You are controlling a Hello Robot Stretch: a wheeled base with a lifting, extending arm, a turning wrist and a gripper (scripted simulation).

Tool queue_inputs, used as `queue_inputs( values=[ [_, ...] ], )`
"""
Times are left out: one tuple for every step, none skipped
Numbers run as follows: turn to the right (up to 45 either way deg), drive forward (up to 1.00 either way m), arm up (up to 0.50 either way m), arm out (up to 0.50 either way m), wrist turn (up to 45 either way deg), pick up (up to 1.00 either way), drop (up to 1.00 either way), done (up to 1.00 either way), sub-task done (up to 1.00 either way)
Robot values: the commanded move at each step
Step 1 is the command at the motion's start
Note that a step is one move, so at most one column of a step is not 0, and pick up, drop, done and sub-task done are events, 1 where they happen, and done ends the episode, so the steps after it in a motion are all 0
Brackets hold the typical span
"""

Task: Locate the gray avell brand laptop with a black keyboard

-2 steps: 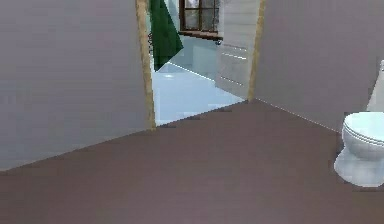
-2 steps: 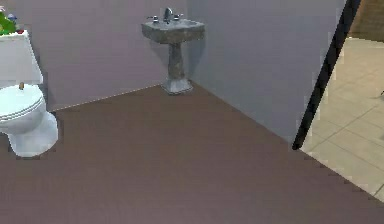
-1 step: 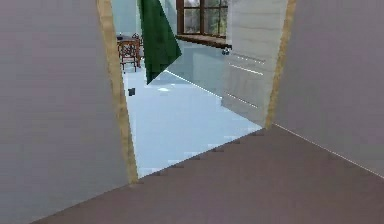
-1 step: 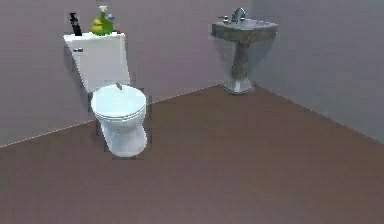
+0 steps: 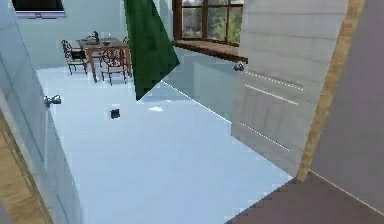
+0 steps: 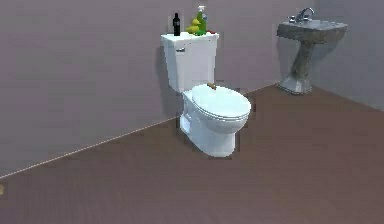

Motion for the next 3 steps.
queue_inputs(
  values=[
    [-6.0, 0.00, 0.00, 0.00, 0.0, 0.00, 0.00, 0.00, 0.00],
    [0.0, 1.00, 0.00, 0.00, 0.0, 0.00, 0.00, 0.00, 0.00],
    [-3.0, 0.00, 0.00, 0.00, 0.0, 0.00, 0.00, 0.00, 0.00]
  ],
)
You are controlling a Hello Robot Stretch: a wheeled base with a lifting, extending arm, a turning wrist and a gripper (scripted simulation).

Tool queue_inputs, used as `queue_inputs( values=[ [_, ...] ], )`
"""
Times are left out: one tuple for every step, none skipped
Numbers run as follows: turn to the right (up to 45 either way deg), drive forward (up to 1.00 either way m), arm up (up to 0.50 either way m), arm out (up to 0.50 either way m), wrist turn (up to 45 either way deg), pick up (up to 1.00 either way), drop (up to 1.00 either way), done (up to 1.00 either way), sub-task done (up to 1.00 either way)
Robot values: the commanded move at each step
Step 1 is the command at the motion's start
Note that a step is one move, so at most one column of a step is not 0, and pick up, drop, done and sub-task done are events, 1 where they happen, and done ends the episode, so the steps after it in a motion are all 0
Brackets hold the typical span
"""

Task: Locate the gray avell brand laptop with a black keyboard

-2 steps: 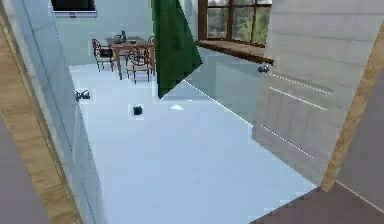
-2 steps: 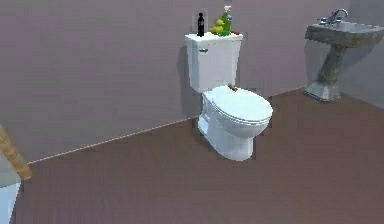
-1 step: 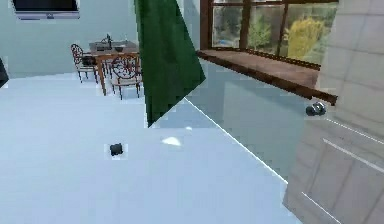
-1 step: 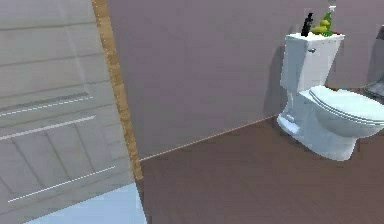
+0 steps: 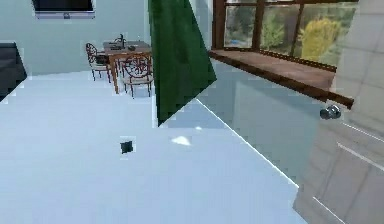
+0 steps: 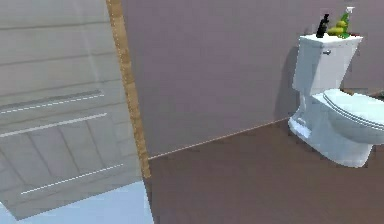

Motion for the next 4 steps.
queue_inputs(
  values=[
    [0.0, 0.40, 0.00, 0.00, 0.0, 0.00, 0.00, 0.00, 0.00],
    [-42.0, 0.00, 0.00, 0.00, 0.0, 0.00, 0.00, 0.00, 0.00],
    [0.0, 1.00, 0.00, 0.00, 0.0, 0.00, 0.00, 0.00, 0.00],
    [-3.0, 0.00, 0.00, 0.00, 0.0, 0.00, 0.00, 0.00, 0.00]
  ],
)
